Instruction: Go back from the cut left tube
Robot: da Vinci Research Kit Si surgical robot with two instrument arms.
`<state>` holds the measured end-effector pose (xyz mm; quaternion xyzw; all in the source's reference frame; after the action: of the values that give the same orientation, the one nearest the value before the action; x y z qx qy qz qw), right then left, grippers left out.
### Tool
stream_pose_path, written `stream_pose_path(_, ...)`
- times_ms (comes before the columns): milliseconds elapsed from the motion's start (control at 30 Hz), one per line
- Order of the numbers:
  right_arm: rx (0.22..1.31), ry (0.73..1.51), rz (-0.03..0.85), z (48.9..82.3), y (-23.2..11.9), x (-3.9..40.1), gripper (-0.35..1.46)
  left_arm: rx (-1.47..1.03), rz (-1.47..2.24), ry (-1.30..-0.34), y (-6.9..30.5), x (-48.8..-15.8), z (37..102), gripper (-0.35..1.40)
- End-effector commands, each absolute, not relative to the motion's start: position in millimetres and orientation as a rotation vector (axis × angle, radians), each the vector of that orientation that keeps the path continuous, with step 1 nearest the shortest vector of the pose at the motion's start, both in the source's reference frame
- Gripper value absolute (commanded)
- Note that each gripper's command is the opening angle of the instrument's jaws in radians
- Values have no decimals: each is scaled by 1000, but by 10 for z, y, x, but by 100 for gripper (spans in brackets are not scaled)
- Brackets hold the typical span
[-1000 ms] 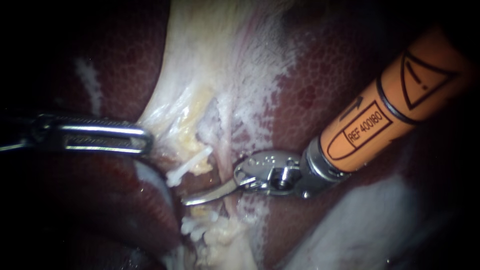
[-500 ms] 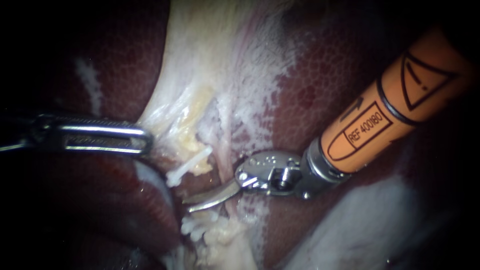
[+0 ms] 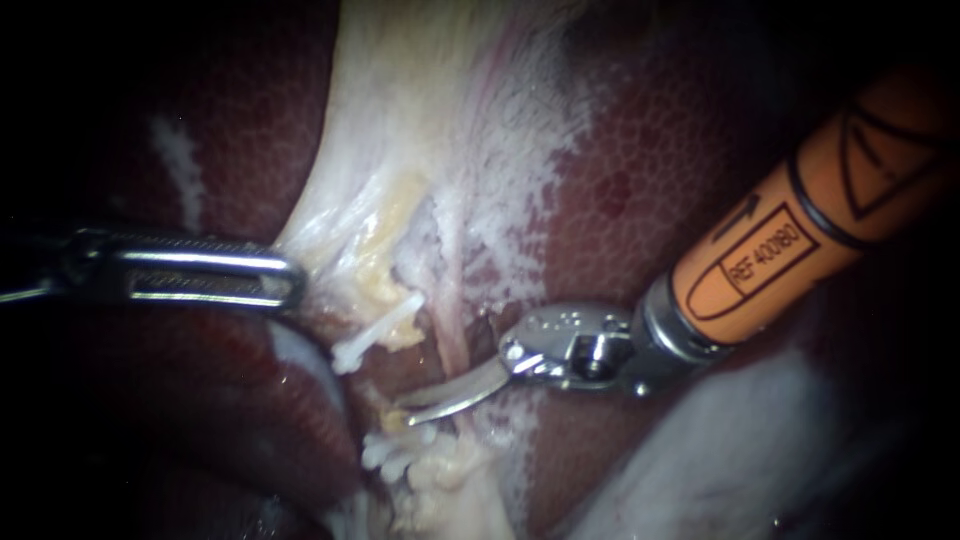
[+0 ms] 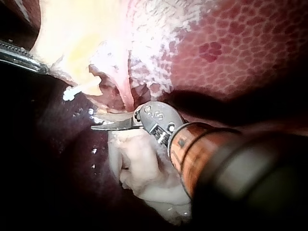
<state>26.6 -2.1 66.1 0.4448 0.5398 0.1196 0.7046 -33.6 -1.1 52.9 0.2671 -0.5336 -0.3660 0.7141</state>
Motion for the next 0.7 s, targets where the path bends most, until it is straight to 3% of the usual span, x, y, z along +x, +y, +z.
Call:
stream_pose_path(33, 982, 1203, 268, 660, -19, 262, 26, 592, -810, -1182, -11, -336, 529, -35)
stream_pose_path(233, 951, 1216, 262, 653, -9, 237, 32, 592, -810, -1182, -11, -336, 529, -35)
stream_pose_path(433, 909, 1243, 214, 650, -2, 211, 71, 592, -810, -1182, -11, -336, 529, -35)
stream_pose_path(700, 826, 1268, 202, 646, 9, 178, 91, 592, -809, -1183, -11, -335, 530, -35)
